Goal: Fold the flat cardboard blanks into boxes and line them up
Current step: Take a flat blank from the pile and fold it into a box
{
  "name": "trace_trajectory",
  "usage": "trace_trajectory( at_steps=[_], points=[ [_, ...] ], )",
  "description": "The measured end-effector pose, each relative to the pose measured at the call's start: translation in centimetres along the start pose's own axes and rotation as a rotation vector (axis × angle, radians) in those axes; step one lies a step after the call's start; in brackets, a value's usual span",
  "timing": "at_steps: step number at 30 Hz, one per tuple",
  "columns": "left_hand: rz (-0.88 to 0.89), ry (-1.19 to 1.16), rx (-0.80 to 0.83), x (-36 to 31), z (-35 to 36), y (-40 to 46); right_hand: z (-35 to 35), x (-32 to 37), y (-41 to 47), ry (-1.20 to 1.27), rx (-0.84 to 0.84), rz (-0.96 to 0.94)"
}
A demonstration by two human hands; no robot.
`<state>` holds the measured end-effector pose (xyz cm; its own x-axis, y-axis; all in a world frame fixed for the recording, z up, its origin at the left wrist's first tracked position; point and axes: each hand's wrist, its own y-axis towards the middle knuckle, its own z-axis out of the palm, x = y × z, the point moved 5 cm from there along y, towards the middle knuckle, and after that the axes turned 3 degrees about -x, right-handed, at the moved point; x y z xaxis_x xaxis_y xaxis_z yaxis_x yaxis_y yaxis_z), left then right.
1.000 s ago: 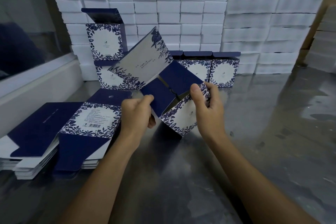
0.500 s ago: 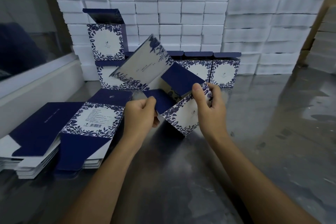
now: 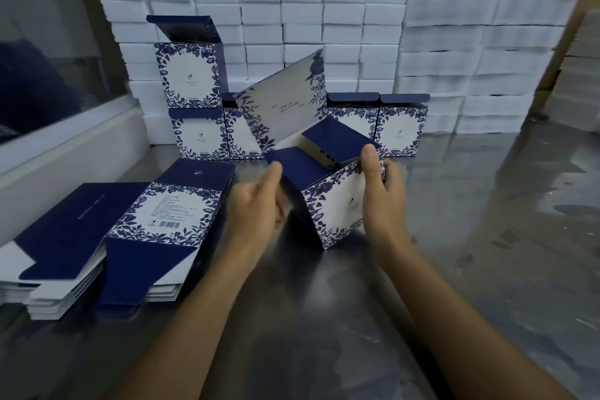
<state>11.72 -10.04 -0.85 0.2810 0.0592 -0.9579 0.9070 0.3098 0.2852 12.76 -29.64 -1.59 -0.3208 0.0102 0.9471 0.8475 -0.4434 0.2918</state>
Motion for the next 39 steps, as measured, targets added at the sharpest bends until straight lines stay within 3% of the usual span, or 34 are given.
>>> trace_trajectory(
  at_steps=[2, 4, 9, 14, 23, 31, 39],
  points=[
    [0.037, 0.033, -0.158, 0.3, -1.3, 0.6, -0.1, -0.6, 0.4, 0.025, -0.01, 0.039],
    [0.008, 0.024, -0.211, 0.8, -2.0, 1.1, -0.1, -1.2, 0.6, 0.055, 0.007, 0.072],
    [-0.134, -0.08, -0.086, 1.6, -1.3, 1.3, 0.2, -1.8, 0.6, 0.005, 0.029, 0.094],
    [-0.108, -0.08, -0.137, 1.7, -1.9, 1.7, 0.2, -1.7, 0.3, 0.028, 0.022, 0.076],
    [-0.056, -0.052, -0.07, 1.0, -1.6, 1.3, 1.8, -1.1, -0.7, 0.14, 0.308, 0.115],
    [-0.008, -0.128, 0.135, 1.0, -0.8, 1.1, 0.8, -1.3, 0.0, 0.14, 0.199, 0.041],
    [0.215, 0.09, 0.068, 0.0, -1.1, 0.4, 0.4, -0.3, 0.2, 0.036, 0.1, -0.097]
  ],
)
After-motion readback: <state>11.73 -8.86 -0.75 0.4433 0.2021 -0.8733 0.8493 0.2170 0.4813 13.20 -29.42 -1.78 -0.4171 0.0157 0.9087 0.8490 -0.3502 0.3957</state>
